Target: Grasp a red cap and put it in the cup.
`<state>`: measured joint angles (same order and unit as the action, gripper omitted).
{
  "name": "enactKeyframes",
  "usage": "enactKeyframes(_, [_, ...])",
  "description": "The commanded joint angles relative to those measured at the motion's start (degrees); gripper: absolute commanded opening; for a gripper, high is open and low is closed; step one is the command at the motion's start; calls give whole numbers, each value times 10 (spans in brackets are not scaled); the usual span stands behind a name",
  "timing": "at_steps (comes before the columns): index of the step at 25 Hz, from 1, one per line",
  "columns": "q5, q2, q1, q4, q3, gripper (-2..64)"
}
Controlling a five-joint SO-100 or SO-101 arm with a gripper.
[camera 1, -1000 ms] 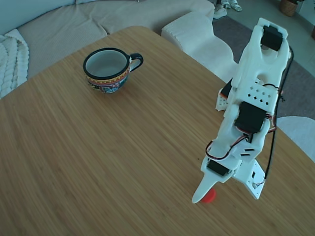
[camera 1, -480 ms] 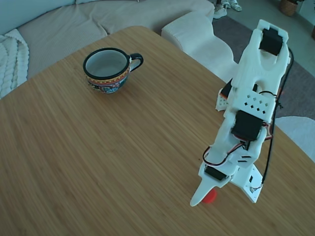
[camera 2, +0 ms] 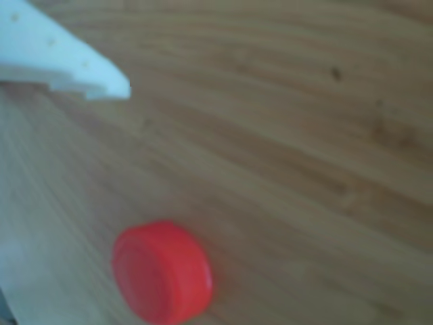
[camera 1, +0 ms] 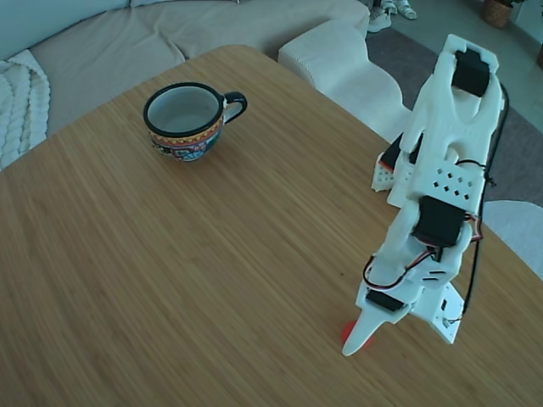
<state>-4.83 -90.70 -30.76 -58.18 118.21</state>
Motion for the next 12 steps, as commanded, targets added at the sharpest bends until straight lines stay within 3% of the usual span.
enactKeyframes(1, [-3,0,-1,1,-18,529])
enactKeyframes(12, [-2,4,4,8,-28,529])
